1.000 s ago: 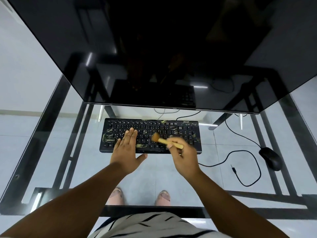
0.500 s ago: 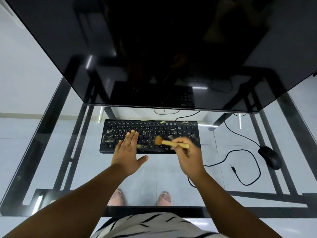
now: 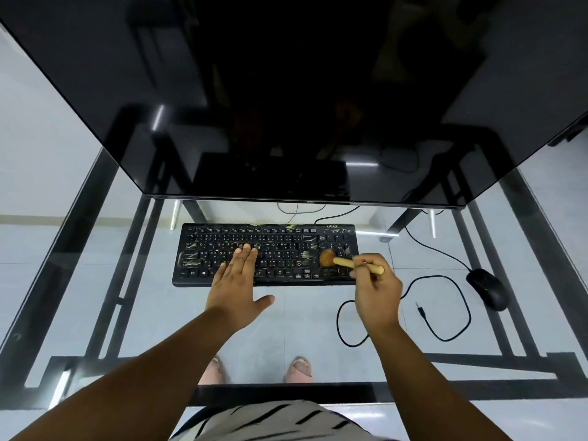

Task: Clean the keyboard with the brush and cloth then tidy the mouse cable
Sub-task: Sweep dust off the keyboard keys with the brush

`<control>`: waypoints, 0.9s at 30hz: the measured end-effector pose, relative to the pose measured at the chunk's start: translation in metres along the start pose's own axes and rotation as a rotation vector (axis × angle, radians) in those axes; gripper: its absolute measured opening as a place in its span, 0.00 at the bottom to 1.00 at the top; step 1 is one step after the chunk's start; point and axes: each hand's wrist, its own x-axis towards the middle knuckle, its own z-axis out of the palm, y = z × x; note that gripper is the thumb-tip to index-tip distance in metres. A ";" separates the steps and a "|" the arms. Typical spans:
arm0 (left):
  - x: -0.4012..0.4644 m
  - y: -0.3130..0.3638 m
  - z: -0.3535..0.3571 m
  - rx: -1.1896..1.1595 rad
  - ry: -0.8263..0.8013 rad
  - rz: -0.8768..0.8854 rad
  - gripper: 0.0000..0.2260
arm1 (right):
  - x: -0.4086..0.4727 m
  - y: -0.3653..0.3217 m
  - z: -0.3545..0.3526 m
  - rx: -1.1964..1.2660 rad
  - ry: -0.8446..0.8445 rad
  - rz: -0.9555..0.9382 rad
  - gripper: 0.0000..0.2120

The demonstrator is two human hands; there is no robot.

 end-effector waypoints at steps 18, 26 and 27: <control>-0.002 0.025 0.009 0.031 -0.040 0.060 0.41 | 0.010 0.013 -0.017 -0.292 -0.146 -0.163 0.09; -0.003 0.030 0.014 0.042 -0.054 0.047 0.41 | -0.008 0.014 -0.030 -0.099 -0.181 -0.020 0.08; -0.003 0.031 0.014 0.039 -0.053 0.044 0.41 | -0.010 0.019 -0.032 -0.138 -0.139 -0.028 0.08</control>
